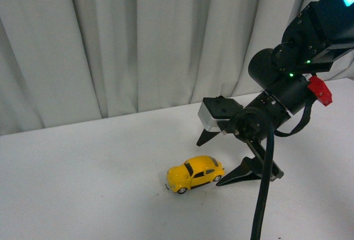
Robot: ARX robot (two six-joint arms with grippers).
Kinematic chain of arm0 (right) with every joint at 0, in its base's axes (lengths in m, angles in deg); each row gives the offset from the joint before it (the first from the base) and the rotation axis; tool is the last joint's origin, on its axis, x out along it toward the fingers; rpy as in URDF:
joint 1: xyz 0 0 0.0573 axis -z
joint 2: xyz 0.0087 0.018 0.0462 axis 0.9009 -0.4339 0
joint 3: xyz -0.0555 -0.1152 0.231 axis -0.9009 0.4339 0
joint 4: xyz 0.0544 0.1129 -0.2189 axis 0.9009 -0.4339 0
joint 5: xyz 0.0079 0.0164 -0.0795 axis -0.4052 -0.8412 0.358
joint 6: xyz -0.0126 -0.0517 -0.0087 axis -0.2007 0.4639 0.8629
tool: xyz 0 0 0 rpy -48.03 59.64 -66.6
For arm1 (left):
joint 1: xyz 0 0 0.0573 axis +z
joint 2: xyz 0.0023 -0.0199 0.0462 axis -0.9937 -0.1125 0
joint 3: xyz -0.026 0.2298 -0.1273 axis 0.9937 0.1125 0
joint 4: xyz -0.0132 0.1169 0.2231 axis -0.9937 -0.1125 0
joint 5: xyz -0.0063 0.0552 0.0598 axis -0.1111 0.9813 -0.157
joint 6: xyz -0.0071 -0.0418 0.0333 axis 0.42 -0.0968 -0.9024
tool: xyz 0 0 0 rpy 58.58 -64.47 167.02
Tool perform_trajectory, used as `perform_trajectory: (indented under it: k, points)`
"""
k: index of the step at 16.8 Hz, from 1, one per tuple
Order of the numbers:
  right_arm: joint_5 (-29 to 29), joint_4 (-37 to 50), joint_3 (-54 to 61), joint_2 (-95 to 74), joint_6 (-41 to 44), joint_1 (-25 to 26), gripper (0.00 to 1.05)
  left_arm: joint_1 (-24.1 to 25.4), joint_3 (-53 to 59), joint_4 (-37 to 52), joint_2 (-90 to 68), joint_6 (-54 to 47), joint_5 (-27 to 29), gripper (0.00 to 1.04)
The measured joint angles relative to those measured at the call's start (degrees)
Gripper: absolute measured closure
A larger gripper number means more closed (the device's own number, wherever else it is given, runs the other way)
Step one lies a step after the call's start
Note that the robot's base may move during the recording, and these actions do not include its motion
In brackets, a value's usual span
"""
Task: Wind up and store yellow beetle toy
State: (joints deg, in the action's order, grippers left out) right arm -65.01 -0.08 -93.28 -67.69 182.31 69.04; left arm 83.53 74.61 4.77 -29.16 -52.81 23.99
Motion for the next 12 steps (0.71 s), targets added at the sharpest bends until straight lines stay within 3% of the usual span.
perform_trajectory:
  k: [3,9,10,12]
  points:
    - [1.1,-2.7,-3.3,-2.6,2.0,-1.0,0.07,0.0,0.0,0.0,0.0,0.0,0.0,0.07]
    - [3.2,-0.2,-4.2,-4.4,0.5,-3.5,0.07,0.0,0.0,0.0,0.0,0.0,0.0,0.07]
    - [3.5,-0.1,-4.3,-4.6,0.1,-3.7,0.12,0.0,0.0,0.0,0.0,0.0,0.0,0.07]
    - [4.4,0.4,-4.4,-5.4,-2.5,-3.7,0.34,0.0,0.0,0.0,0.0,0.0,0.0,0.07]
